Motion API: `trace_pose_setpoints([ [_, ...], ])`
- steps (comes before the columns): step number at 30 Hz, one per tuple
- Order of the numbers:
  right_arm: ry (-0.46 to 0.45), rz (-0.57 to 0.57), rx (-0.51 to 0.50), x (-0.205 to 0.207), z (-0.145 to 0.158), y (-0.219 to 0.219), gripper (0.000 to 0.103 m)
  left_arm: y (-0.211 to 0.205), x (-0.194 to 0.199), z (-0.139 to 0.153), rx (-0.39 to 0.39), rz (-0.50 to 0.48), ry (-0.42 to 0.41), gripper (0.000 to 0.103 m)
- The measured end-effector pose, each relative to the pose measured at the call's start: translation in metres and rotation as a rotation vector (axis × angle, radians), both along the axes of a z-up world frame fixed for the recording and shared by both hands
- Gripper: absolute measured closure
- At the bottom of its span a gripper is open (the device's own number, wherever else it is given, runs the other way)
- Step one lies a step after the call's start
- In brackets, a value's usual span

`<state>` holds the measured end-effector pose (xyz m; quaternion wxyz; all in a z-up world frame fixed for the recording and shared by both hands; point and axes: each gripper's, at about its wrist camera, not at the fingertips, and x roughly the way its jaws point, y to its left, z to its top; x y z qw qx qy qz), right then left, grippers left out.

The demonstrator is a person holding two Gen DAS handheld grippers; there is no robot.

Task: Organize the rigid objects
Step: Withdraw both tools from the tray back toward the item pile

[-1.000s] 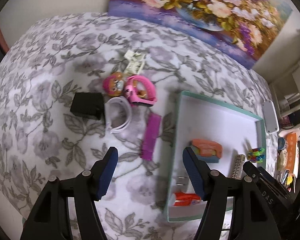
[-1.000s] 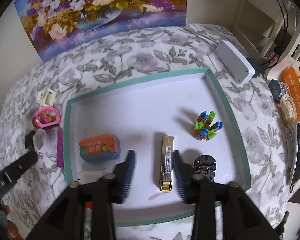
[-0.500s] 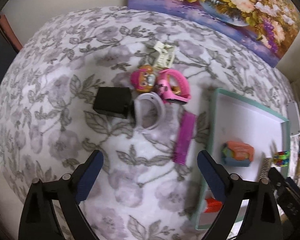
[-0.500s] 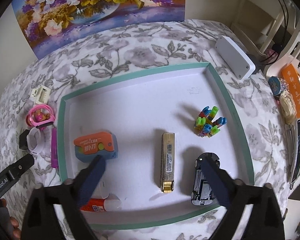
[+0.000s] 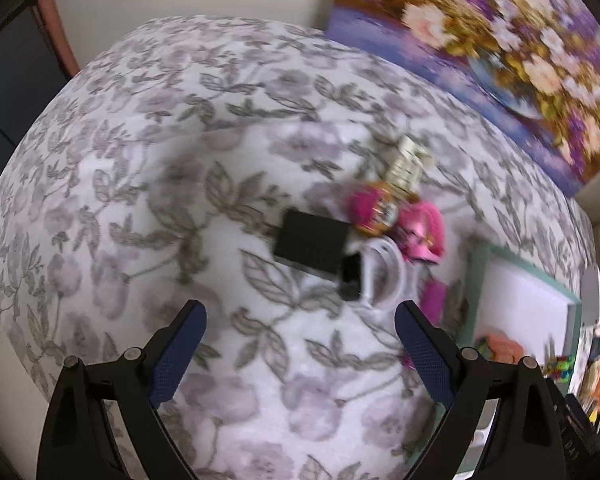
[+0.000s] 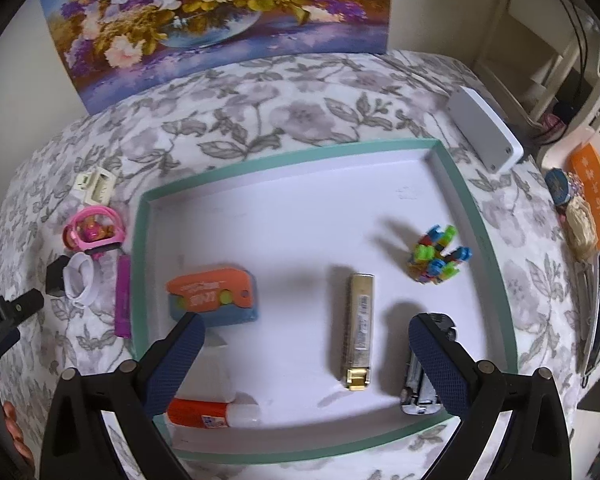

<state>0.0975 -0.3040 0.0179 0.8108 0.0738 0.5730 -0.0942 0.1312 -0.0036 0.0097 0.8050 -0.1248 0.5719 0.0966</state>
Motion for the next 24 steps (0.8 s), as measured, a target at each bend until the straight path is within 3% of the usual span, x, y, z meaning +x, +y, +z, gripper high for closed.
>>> trace_pose_setpoints([
  [9,-0.014,0.061,0.011,0.015,-0.001,0.045,0.000,0.039,0.009,0.003,-0.020,0.067,-0.001,0.008],
  [15,-0.049,0.163,0.034,0.029,0.000,0.101,0.000,0.057,0.014,-0.005,-0.062,0.117,0.019,0.008],
  [24,-0.077,0.282,0.086,0.048,-0.009,0.164,0.000,0.062,0.031,-0.017,-0.085,0.111,0.039,0.008],
])
